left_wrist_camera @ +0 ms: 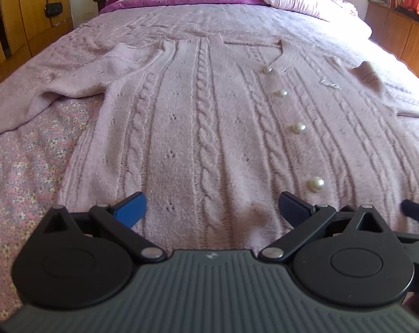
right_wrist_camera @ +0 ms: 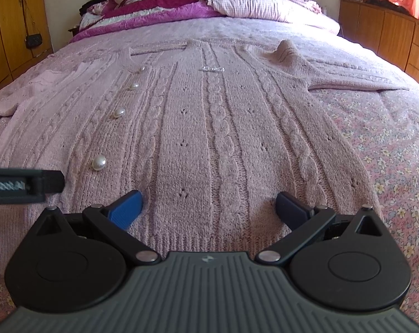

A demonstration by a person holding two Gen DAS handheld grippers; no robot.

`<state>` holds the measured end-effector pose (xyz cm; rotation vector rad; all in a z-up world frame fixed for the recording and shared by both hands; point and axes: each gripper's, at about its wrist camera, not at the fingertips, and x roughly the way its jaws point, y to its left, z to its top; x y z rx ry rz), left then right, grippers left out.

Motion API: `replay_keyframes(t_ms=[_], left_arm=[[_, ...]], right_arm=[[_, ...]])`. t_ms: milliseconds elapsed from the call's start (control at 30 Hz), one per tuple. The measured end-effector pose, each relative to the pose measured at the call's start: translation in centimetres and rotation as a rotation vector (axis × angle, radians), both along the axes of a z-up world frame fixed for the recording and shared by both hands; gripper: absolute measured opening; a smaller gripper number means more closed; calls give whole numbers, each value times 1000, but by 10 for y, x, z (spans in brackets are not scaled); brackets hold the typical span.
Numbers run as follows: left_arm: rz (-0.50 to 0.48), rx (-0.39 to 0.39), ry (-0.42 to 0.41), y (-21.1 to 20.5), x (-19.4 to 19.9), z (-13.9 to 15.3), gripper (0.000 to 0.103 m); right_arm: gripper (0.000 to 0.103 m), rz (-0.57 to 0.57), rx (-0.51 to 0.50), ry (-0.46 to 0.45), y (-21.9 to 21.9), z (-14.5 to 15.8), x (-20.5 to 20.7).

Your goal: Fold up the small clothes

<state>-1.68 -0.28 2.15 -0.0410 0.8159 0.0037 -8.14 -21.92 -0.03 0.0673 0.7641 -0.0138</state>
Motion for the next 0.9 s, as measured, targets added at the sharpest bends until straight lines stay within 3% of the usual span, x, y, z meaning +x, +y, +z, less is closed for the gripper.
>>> replay_keyframes(t_ms=[333,533,700,900], left_arm=[[-22,-1,-11,-4,-6,12,103],[-23,-14,-26,-4,-7,19,103],[-36,-45,-11,-7,5,26,103],[-50,-82,11,-14,23,32,103]], right_arm=[[103,39,40,59,-9,11,6],[103,45,103,43,-28,23,3],[103,29,164,-2,-56,39,4],[103,-23,310,-23,-111,52,26]])
